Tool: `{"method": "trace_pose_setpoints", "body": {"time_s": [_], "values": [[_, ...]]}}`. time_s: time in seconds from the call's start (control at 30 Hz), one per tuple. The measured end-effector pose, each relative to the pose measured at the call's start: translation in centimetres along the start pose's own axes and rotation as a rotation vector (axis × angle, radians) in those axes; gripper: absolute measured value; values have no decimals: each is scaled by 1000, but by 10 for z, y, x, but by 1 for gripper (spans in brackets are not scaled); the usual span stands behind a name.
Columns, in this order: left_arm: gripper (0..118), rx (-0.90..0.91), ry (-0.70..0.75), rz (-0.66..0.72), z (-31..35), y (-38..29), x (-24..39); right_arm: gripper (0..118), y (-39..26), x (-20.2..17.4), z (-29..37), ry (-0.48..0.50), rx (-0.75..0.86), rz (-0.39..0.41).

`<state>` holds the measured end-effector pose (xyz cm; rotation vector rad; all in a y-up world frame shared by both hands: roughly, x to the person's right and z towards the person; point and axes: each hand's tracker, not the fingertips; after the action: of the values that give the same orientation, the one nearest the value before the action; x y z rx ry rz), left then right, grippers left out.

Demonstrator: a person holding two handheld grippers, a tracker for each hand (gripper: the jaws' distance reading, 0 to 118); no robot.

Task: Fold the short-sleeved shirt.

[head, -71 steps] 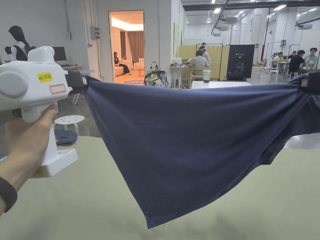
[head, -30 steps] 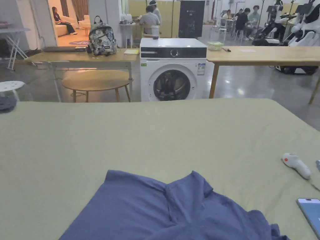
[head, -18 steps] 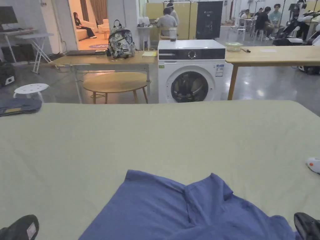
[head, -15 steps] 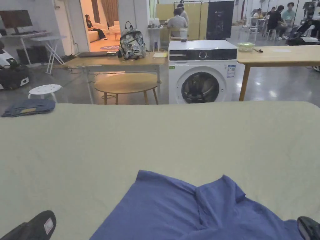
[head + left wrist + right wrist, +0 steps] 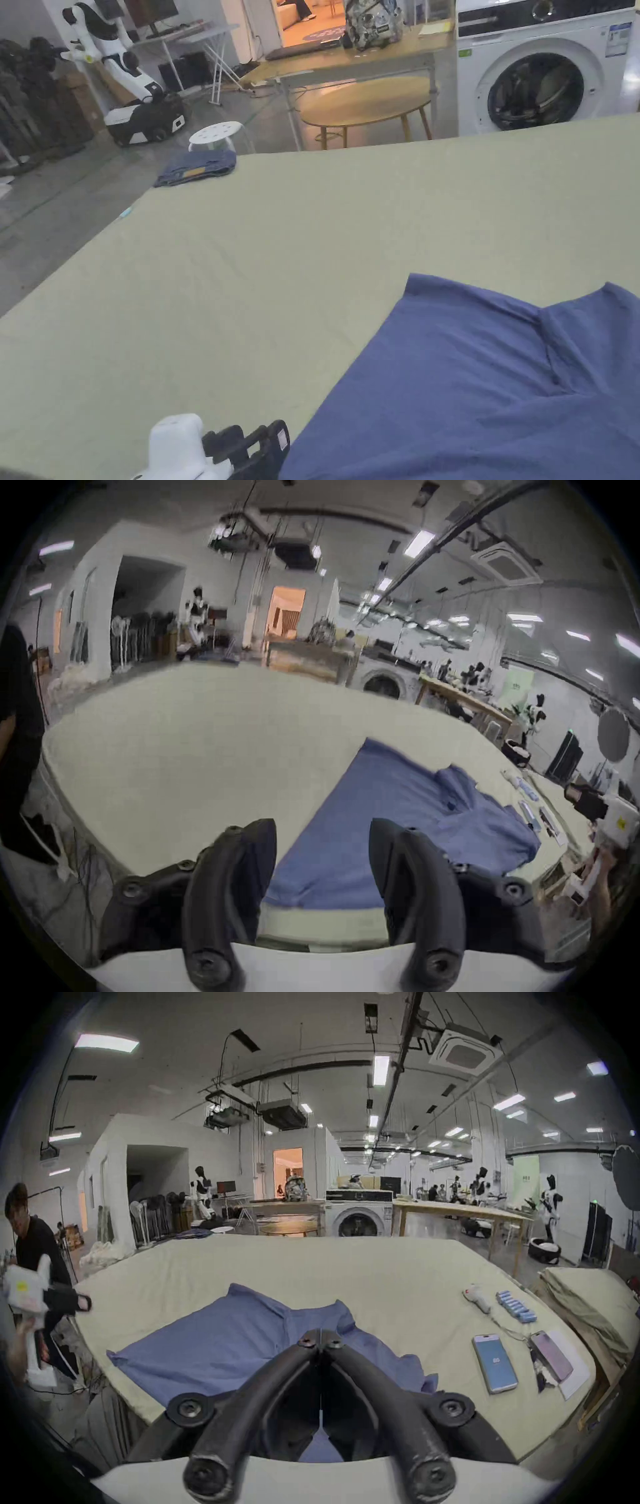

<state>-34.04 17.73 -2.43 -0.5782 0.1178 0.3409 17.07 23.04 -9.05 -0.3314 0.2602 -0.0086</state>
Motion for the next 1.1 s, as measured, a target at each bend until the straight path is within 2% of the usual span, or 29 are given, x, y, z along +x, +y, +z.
{"method": "trace_pose_setpoints", "body": {"time_s": [0.13,0.2,0.27,0.33,0.4,0.5,0.6,0.7,0.73,0.8,0.83,0.9,1.03,1.1], "values": [[55,-108,79,88,-43,-27,-20,0,-8,11,-3,0,-44,-42],[55,-167,45,102,-58,-37,-24,0,-10,18,-3,2,-55,-68],[55,-216,32,72,-65,-44,-18,0,-13,23,-4,-6,-71,-102],[55,-191,107,-27,-66,-47,-5,0,-16,28,-8,-20,-86,-126],[52,-210,124,-46,-71,-50,-4,0,-20,31,-9,-28,-98,-144],[31,-221,128,-47,-76,-50,-2,0,-26,38,-16,-26,-107,-169],[0,-255,108,-44,-79,-48,8,0,-22,48,-32,-26,-125,-173],[0,-293,144,-111,-86,-48,11,0,0,62,-65,-43,-185,-94],[0,-291,141,-97,-88,-47,10,16,8,70,-81,-40,-212,-67],[0,-290,142,-91,-84,-48,14,55,30,76,-114,-10,-275,-57],[0,-287,139,-90,-82,-48,15,62,36,85,-135,0,-308,-56],[0,-283,135,-82,-81,-48,14,62,40,103,-181,31,-382,-83],[0,-295,125,-62,-80,-46,13,62,31,116,-270,30,-657,-22],[0,-295,119,-48,-77,-43,16,61,17,117,-298,84,-770,-24]]}}
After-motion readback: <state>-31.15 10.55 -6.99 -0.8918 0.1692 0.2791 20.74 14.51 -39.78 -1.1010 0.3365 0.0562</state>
